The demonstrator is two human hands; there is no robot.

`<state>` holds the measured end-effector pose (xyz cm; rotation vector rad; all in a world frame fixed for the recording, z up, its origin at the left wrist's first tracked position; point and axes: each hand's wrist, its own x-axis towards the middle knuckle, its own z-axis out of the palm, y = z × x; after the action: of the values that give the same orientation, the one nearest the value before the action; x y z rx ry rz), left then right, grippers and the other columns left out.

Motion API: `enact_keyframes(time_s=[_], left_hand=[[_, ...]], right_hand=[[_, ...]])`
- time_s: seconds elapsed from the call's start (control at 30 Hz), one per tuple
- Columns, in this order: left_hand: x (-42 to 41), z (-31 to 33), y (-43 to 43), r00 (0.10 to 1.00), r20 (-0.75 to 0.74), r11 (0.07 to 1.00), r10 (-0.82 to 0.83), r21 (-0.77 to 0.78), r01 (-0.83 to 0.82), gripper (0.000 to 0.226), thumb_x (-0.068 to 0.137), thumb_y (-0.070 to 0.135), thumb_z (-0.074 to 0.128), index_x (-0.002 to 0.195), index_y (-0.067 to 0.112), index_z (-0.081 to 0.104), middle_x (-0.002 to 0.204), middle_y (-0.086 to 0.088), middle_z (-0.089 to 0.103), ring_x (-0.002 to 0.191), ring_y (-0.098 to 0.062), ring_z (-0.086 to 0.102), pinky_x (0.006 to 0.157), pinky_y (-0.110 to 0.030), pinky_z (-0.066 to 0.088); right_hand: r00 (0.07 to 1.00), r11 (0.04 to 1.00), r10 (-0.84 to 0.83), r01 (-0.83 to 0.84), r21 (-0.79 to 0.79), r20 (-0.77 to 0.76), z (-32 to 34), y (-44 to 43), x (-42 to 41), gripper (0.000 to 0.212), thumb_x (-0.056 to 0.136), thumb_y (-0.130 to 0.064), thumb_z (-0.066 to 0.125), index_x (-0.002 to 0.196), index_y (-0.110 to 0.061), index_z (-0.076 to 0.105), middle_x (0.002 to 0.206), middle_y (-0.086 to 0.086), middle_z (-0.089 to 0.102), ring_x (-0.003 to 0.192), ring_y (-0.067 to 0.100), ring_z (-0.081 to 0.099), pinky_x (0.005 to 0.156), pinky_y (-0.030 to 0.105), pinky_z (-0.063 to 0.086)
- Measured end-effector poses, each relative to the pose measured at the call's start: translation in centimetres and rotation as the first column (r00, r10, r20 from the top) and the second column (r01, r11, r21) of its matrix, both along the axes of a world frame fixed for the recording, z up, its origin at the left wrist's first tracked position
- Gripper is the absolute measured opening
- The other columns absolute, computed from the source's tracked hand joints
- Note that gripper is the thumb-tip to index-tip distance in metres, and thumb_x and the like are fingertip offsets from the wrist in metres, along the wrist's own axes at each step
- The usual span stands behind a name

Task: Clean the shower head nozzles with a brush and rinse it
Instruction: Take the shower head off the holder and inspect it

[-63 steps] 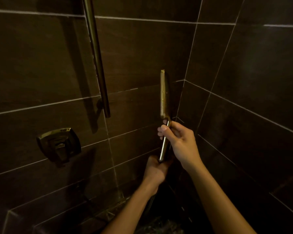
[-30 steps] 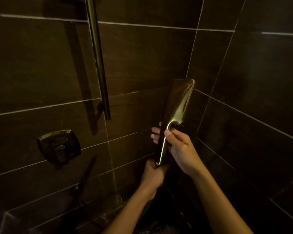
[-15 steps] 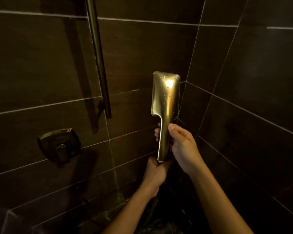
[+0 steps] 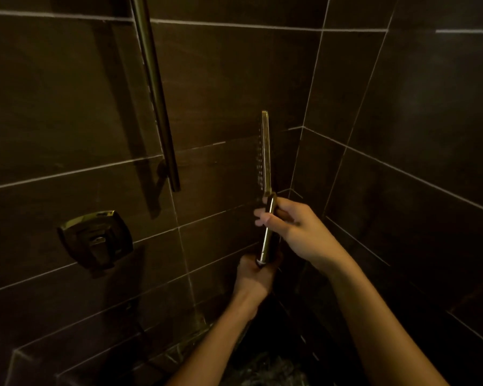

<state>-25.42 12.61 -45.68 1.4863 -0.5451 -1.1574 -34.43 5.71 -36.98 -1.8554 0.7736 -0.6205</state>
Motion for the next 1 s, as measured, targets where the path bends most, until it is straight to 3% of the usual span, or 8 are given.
enact_keyframes(time_s=[0.13, 0.23, 0.37, 0.53, 0.73, 0.8, 0.87, 1.0], left_hand=[[0.4, -0.8, 0.1, 1.000, 0.020, 1.000, 0.006, 0.000, -0.006, 0.027, 0.089, 0.039, 0.070, 0.100, 0.027, 0.049, 0.097, 0.001, 0.059, 0.083, -0.012, 0.058, 0.073, -0.030, 0.050], [0.5, -0.5, 0.3, 0.999, 0.047, 1.000, 0.006, -0.005, -0.006, 0.032, 0.091, 0.036, 0.069, 0.083, 0.033, 0.039, 0.087, 0.009, 0.050, 0.073, -0.004, 0.050, 0.063, -0.023, 0.043], [0.2, -0.7, 0.3, 0.997, 0.075, 0.998, 0.010, 0.057, -0.014, 0.032, 0.087, 0.038, 0.072, 0.083, 0.029, 0.042, 0.091, 0.001, 0.059, 0.077, -0.013, 0.057, 0.081, -0.038, 0.052], [0.2, 0.1, 0.6, 0.997, -0.012, 0.992, -0.081, 0.093, 0.082, 0.040, 0.079, 0.042, 0.074, 0.105, 0.022, 0.050, 0.067, 0.000, 0.052, 0.053, -0.012, 0.047, 0.050, -0.028, 0.038], [0.1, -0.2, 0.6, 0.983, -0.125, 0.987, -0.137, 0.071, 0.146, 0.026, 0.093, 0.024, 0.066, 0.106, 0.021, 0.044, 0.060, 0.003, 0.042, 0.046, -0.007, 0.036, 0.045, -0.022, 0.029], [0.0, -0.2, 0.4, 0.995, -0.071, 0.993, -0.071, 0.084, 0.077, 0.028, 0.092, 0.031, 0.068, 0.105, 0.020, 0.046, 0.073, 0.004, 0.051, 0.058, -0.009, 0.048, 0.052, -0.024, 0.038], [0.2, -0.3, 0.2, 0.999, -0.045, 0.998, 0.007, 0.062, -0.004, 0.031, 0.092, 0.035, 0.066, 0.102, 0.026, 0.039, 0.088, 0.006, 0.052, 0.076, -0.010, 0.055, 0.060, -0.026, 0.043], [0.3, 0.2, 0.3, 0.996, 0.090, 1.000, 0.025, 0.013, -0.027, 0.020, 0.095, 0.026, 0.064, 0.087, 0.013, 0.051, 0.079, 0.003, 0.054, 0.067, -0.009, 0.054, 0.057, -0.023, 0.043]], right_hand=[[0.993, 0.997, -0.016, 0.006, 0.079, 0.115, 0.5, -0.4, -0.3, 0.016, 0.097, -0.032, 0.066, 0.110, -0.030, 0.073, 0.112, 0.004, 0.071, 0.109, 0.020, 0.068, 0.103, 0.046, 0.054], [0.989, 0.995, -0.096, 0.094, 0.023, 0.111, 0.4, -0.7, -0.2, 0.019, 0.095, -0.033, 0.068, 0.112, -0.026, 0.074, 0.105, -0.003, 0.073, 0.104, 0.015, 0.069, 0.099, 0.052, 0.055], [0.982, 0.997, -0.068, 0.059, 0.053, 0.176, -0.6, -0.9, -0.2, 0.020, 0.103, -0.023, 0.057, 0.113, -0.024, 0.074, 0.115, 0.002, 0.075, 0.114, 0.019, 0.069, 0.107, 0.055, 0.049], [0.939, 0.963, 0.035, -0.123, 0.238, 0.342, -1.0, -1.1, -0.5, 0.029, 0.103, -0.011, 0.047, 0.128, -0.011, 0.063, 0.124, 0.012, 0.073, 0.117, 0.029, 0.069, 0.102, 0.045, 0.053], [0.878, 0.854, -0.020, -0.234, 0.465, 0.479, -1.8, -1.0, -0.1, 0.026, 0.101, -0.017, 0.050, 0.122, -0.009, 0.064, 0.110, 0.009, 0.076, 0.106, 0.025, 0.071, 0.094, 0.038, 0.056], [0.915, 0.918, -0.070, -0.097, 0.384, 0.397, -1.9, -0.7, 0.4, 0.023, 0.102, -0.021, 0.052, 0.117, -0.017, 0.068, 0.112, 0.004, 0.076, 0.108, 0.019, 0.071, 0.098, 0.040, 0.054], [0.954, 0.984, -0.150, 0.118, 0.132, 0.259, -1.9, -0.3, 0.9, 0.014, 0.098, -0.031, 0.062, 0.109, -0.031, 0.071, 0.109, -0.006, 0.076, 0.105, 0.007, 0.071, 0.097, 0.035, 0.055], [0.938, 0.935, -0.304, 0.327, -0.136, 0.164, -1.8, 0.6, 1.8, 0.013, 0.090, -0.043, 0.072, 0.095, -0.032, 0.070, 0.091, -0.007, 0.075, 0.085, 0.006, 0.072, 0.079, 0.034, 0.062]])
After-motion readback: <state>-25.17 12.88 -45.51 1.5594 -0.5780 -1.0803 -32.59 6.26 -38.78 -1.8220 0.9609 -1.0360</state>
